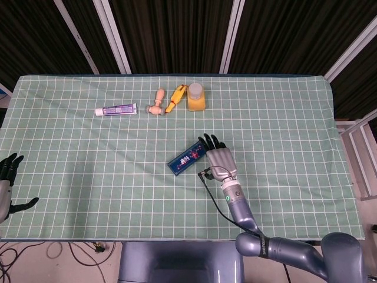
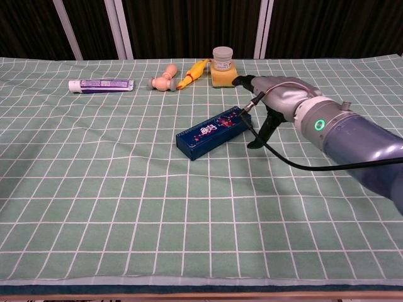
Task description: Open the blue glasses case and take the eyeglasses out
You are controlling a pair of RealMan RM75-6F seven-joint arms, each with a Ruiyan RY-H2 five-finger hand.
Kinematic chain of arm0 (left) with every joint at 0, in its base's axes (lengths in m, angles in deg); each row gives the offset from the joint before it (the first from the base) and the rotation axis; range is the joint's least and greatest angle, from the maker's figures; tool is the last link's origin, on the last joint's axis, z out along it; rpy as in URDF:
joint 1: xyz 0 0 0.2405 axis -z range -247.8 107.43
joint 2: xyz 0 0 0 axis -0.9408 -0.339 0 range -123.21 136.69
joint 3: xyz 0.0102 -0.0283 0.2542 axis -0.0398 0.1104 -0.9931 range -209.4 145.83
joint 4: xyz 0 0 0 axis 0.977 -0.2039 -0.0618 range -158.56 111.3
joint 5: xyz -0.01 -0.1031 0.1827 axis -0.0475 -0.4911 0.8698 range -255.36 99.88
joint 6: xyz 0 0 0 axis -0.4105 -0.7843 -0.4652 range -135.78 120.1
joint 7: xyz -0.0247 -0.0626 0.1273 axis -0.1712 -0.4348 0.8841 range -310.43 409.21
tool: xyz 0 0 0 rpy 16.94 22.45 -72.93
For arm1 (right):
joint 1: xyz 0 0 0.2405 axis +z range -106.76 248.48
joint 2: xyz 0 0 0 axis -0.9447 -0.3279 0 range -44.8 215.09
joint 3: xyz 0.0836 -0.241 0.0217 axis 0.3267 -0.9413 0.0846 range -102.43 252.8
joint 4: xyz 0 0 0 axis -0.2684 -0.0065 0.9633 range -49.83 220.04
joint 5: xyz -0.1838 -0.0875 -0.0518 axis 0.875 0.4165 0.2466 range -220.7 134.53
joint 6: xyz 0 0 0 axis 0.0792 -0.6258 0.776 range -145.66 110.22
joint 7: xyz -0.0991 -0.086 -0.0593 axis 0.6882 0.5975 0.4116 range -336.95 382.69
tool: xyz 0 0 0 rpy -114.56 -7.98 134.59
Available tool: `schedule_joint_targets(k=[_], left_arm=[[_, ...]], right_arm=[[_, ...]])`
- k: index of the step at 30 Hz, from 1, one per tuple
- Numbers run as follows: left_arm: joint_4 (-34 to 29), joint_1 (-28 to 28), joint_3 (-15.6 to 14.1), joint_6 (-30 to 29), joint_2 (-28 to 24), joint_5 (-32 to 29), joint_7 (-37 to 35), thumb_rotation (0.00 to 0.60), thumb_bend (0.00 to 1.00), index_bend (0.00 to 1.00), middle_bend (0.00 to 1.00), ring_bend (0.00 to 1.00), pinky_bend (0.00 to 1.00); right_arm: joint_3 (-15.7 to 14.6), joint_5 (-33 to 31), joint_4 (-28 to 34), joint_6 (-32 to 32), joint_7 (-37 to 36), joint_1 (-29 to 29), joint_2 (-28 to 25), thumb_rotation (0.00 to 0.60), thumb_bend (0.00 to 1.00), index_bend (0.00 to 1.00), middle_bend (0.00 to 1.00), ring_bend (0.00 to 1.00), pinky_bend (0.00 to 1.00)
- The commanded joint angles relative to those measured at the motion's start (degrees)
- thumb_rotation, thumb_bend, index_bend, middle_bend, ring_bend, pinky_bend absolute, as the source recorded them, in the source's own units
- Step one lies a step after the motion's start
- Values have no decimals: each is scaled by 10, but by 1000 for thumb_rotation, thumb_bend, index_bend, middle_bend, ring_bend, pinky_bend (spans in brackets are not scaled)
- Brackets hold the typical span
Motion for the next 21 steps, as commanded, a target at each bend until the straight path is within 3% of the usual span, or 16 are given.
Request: schedule_joint_targets(k=[1,21], left_arm=[[0,0,1,1,-1,-2,-2,600,0,0,0,0,0],[-8,5,0,18,-4,-12,-19,600,0,0,0,0,0]], right_arm=[[6,-8,-23,9,-5,18,24,600,44,0,0,0,238],[69,-32,-162,39,-40,121,139,600,44,0,0,0,239]])
